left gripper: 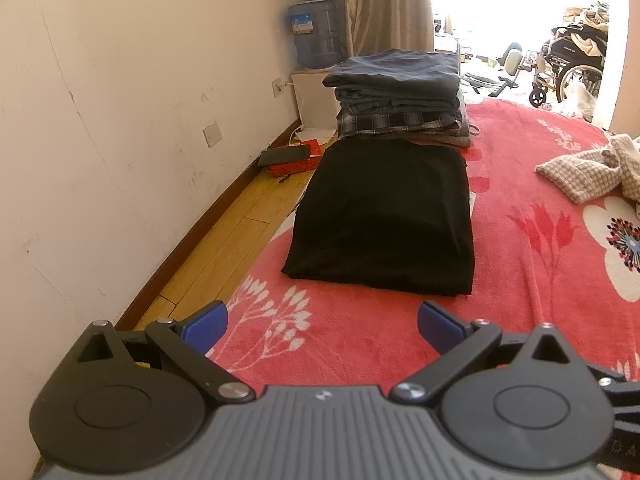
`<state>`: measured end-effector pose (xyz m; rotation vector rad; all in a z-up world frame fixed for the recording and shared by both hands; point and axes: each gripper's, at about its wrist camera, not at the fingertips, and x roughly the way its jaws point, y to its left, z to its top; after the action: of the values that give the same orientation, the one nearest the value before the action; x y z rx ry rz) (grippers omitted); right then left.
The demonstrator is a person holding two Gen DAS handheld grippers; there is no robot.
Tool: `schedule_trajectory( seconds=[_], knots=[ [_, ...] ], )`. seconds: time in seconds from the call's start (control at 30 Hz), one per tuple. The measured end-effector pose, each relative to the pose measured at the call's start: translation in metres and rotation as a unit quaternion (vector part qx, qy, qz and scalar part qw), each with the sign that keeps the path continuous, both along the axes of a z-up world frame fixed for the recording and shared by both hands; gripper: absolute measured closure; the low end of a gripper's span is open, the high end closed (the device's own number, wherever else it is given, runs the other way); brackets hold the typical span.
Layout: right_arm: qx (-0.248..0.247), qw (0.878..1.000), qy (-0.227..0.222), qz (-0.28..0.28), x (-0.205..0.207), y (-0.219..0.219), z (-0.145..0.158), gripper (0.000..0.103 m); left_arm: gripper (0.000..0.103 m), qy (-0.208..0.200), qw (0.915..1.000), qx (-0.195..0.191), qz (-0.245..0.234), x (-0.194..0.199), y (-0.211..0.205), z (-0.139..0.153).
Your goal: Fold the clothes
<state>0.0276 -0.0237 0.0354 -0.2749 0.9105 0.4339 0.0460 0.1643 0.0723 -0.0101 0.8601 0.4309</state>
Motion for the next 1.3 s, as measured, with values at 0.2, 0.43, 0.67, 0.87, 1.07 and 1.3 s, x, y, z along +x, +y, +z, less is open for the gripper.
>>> schedule_trajectory(
  seconds=[0.2, 0.43, 0.67, 0.87, 1.07, 1.3],
  knots=[
    [-0.001, 1.0, 0.001, 0.001, -0.001, 0.0013, -0.0002, 0.018, 0.001, 0.004, 1.0, -0.003, -0.003, -0.0004, -0.0003, -0.0011],
    [-0.003, 1.0, 0.002, -0.001, -0.0017, 0.0019, -0.0012, 0.018, 0.001, 0.004, 1.0, -0.008, 0.001, -0.0015, 0.0009, -0.0001],
    [-0.005, 1.0, 0.001, 0.001, -0.0036, 0.0031, -0.0003, 0.018, 0.001, 0.005, 0.9999, -0.01, 0.002, -0.0027, 0.0017, -0.0001],
    [-0.008, 1.0, 0.002, 0.003, -0.004, 0.0038, -0.0003, 0.018, 0.001, 0.006, 0.9999, -0.01, 0.003, -0.0029, 0.0027, 0.0001],
    [-0.01, 1.0, 0.001, 0.004, -0.005, 0.0054, 0.0005, 0.018, 0.001, 0.007, 0.9999, -0.011, 0.004, -0.0031, 0.0032, 0.0002],
    [-0.01, 1.0, 0.002, 0.004, -0.0062, 0.0061, -0.0003, 0.018, 0.001, 0.007, 0.9999, -0.013, 0.007, -0.0034, 0.0037, 0.0]
  ],
)
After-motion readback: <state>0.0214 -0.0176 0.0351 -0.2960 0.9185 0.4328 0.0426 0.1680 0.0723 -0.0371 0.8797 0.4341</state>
